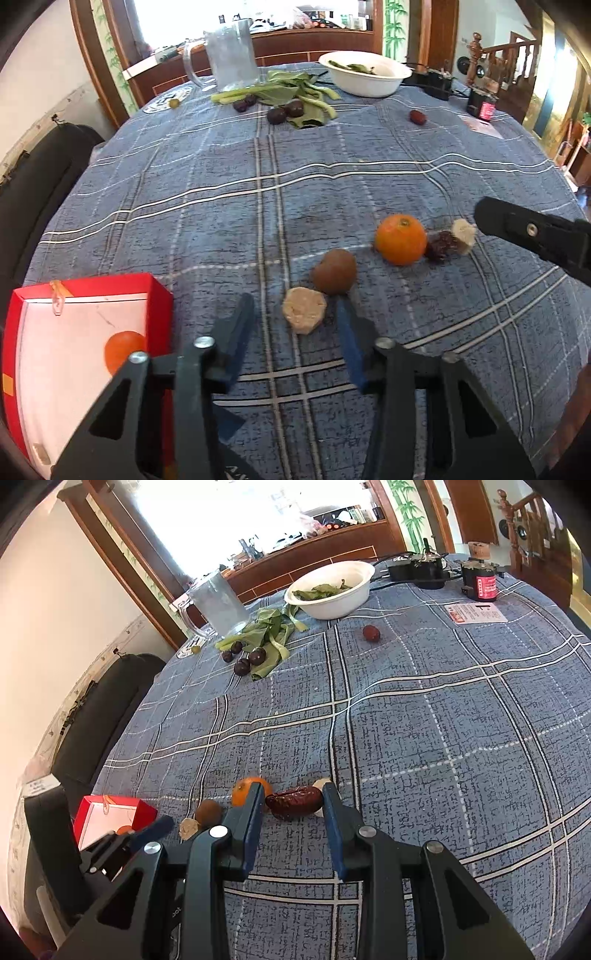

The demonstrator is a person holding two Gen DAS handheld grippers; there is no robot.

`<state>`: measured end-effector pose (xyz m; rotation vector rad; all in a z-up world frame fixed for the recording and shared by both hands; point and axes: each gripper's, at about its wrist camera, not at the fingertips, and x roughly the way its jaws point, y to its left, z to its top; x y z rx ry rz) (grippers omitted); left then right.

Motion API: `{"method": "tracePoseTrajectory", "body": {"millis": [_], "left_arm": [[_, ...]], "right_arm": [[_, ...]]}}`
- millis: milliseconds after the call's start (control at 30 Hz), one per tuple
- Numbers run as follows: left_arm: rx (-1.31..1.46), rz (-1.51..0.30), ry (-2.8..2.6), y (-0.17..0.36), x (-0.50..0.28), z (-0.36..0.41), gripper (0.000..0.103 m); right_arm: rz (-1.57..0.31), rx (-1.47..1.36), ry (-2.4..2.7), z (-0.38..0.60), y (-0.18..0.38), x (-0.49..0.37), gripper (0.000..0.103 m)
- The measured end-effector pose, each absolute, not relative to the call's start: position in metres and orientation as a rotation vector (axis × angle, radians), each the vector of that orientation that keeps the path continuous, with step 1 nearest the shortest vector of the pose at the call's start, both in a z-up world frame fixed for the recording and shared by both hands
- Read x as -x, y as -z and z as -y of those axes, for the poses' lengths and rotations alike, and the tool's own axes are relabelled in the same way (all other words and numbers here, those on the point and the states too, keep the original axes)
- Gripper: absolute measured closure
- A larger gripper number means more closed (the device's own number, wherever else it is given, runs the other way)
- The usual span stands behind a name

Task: Organize fruits
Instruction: 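Grasp a beige round piece with the left gripper while the right grasps a red date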

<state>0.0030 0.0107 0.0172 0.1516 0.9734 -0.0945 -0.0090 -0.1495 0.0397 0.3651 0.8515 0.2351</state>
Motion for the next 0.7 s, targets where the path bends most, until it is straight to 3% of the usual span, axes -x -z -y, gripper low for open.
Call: {"method": "tracePoseTrajectory", "body": {"millis": [67,100,333,700], "left_arm": [[-0.15,-0.971,0.116,-0.017,-0.001,-0.007,0.077],[-0.15,-0.97,0.122,-0.017,0.0,-0.006,0.078],[-0.116,-0.934,0.093,-0.033,0.018,-0.008,0.078],[-0.12,-0.699,-0.063,-0.094,0.092,-0.026,0.078]], "right_arm": [[-0.856,-0.367,-0.238,0.15,-0.039,0.009,0.072],[-0.856,-0.367,-0.238,0.15,-0.039,0.009,0.072],[-0.832,-0.375,-0.244,0.151,-0.043,0.012,0.072],[-0.675,-0.324,-0.366,0.133,-0.065,0.037,0.072]]}}
